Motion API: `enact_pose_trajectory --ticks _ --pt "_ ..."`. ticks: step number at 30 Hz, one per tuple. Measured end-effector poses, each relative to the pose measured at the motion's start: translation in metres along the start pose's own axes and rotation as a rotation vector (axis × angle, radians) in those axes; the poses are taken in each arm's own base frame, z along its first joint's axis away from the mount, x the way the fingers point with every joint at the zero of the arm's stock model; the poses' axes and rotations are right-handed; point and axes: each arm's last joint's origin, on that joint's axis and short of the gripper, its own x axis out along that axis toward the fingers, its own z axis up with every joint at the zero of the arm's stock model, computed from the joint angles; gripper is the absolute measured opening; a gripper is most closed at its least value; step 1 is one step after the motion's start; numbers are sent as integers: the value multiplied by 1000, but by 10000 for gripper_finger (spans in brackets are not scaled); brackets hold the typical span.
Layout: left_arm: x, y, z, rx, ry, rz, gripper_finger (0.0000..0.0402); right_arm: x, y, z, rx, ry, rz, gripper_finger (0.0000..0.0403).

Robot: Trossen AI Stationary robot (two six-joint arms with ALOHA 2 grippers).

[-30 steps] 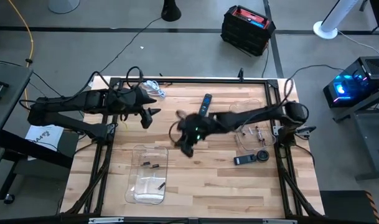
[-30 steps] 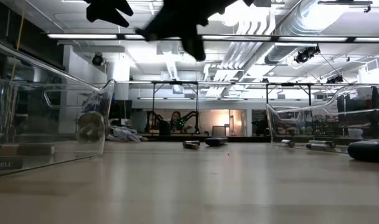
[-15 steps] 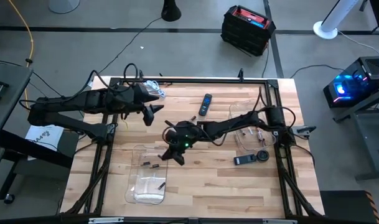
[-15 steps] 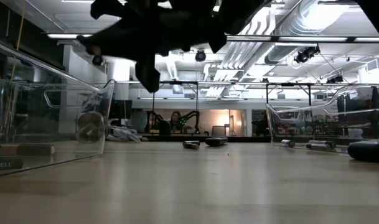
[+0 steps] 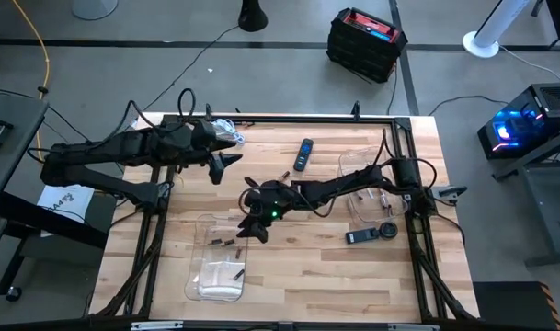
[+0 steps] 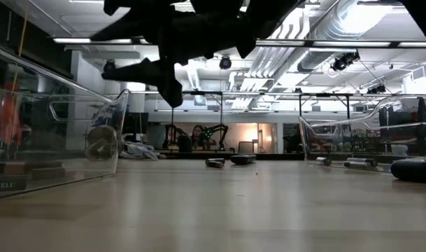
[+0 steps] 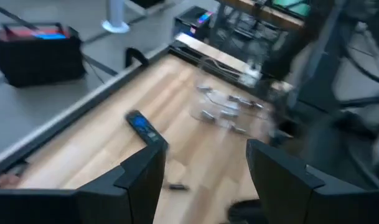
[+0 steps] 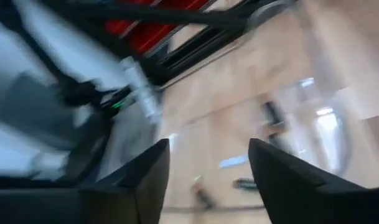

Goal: Sort batteries
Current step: Adjust the left transparent bin

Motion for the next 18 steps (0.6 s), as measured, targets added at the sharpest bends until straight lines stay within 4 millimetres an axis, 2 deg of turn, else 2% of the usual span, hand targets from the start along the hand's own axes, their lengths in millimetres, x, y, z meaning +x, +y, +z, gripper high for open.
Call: enact_pose_trajectory --ticks 2,4,8,11,13,14,16,18 --pt "-9 -1 1 -12 54 -42 217 -9 0 8 4 42 67 221" --pt "-21 -2 -1 -19 118 -79 211 -25 2 18 -19 76 59 221" --pt "-40 -4 -23 -56 304 -83 166 -74 9 34 -156 133 -160 195" --pt "-44 -13 -51 -88 453 -78 95 -120 14 45 -242 164 -384 155" --pt "-41 -25 -75 -104 526 -104 34 -150 20 53 -266 158 -498 118" --pt "-40 -30 -88 -112 564 -112 18 -164 23 56 -263 152 -548 94" --pt "-38 -40 -116 -130 661 -107 12 -189 28 59 -250 144 -634 38" --pt "-41 -48 -142 -158 784 -80 6 -209 33 58 -235 164 -697 12"
